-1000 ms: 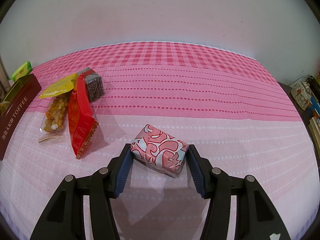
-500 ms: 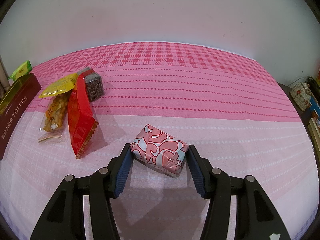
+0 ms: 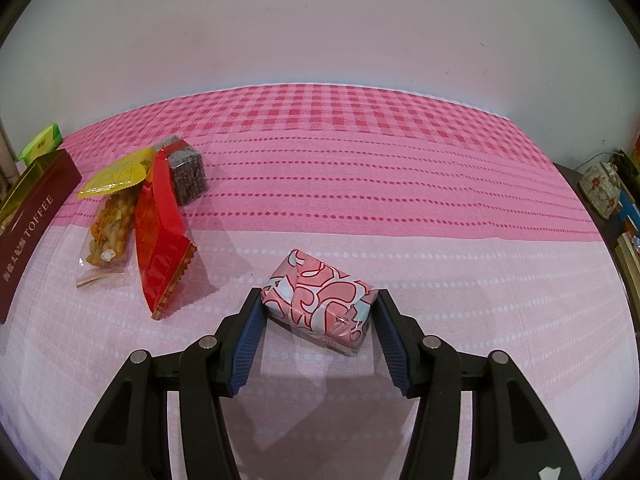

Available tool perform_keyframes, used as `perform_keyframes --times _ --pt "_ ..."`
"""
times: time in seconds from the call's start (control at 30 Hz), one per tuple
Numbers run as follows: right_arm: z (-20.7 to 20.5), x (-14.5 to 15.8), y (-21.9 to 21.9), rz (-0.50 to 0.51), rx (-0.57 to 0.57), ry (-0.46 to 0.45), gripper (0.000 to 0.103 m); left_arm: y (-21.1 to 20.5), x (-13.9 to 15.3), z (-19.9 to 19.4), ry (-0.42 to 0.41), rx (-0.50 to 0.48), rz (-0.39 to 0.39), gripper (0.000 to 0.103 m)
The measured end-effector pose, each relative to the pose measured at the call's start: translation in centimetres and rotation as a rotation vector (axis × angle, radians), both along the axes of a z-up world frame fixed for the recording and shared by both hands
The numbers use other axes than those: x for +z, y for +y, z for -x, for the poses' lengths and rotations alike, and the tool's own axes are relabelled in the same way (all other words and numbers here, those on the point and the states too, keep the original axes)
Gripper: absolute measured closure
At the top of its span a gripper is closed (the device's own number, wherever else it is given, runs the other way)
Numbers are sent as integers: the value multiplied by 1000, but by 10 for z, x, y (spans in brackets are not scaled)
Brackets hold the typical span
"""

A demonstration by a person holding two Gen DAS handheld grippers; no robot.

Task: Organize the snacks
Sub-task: 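Carry the snack bag into the tin with the left gripper and release, then carry the pink candy into the tin with the right gripper and release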

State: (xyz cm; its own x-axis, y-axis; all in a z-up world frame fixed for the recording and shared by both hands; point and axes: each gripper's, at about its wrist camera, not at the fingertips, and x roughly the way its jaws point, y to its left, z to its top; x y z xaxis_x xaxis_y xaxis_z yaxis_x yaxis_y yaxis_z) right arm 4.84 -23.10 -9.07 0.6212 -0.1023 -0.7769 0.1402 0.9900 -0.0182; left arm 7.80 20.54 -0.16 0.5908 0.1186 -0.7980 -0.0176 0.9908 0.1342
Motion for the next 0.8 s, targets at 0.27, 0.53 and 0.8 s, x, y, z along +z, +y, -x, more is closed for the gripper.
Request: perform_keyframes --times 0.27,0.53,0.8 --pt "0 5 3 13 -28 14 54 25 -9 22 -14 60 -27 23" --pt "19 39 7 8 -42 -27 54 52 -13 32 -15 139 16 20" --pt "14 79 76 6 118 -82 54 62 -4 35 -41 159 -3 18"
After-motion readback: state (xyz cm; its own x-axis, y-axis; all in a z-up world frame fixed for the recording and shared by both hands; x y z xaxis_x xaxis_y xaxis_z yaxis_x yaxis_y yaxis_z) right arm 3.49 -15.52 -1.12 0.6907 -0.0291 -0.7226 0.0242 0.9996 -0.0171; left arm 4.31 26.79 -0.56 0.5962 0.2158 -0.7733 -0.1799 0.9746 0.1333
